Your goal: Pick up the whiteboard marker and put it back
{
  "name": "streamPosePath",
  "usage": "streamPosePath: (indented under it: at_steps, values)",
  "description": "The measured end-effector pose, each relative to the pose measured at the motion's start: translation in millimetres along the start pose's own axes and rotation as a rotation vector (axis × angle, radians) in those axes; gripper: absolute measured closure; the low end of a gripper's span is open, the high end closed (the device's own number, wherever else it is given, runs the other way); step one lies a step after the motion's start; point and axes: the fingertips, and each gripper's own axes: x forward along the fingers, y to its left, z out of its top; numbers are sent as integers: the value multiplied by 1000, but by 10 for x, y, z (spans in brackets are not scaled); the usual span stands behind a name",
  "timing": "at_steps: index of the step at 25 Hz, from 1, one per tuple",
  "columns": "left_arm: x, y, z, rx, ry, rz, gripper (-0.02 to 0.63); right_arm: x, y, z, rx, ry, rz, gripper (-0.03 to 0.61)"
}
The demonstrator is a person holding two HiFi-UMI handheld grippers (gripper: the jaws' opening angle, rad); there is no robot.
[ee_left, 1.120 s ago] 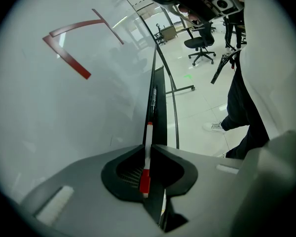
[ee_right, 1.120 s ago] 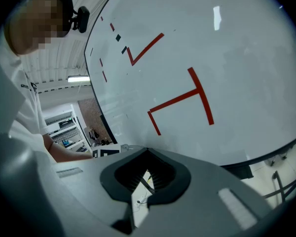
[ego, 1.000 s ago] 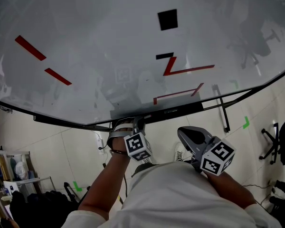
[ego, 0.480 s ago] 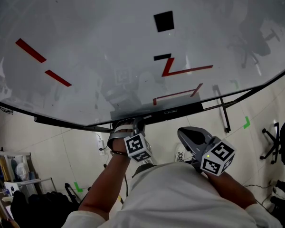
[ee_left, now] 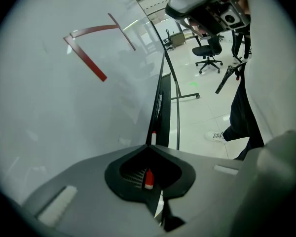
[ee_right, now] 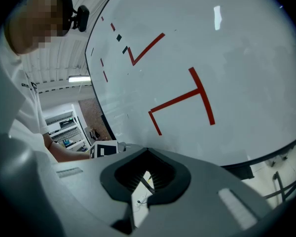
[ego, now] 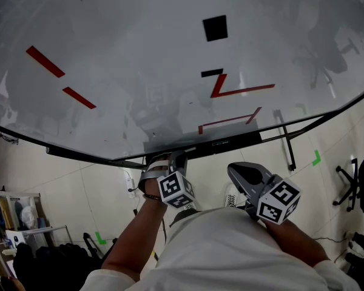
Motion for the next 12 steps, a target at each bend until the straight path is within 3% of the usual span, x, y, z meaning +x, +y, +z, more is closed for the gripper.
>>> streamPosePath:
  at_steps: [2,4,12]
  values:
    - [-28,27,17,-29,-12,0,597,10,7,4,-1,-1,3,577]
    - [-69,49,61,-111,-47,-18,597,19,13,5,-1,-2,6,577]
    - [-470,173,483,-744,-398,-217,597,2,-43,41,13,-16,-7,577]
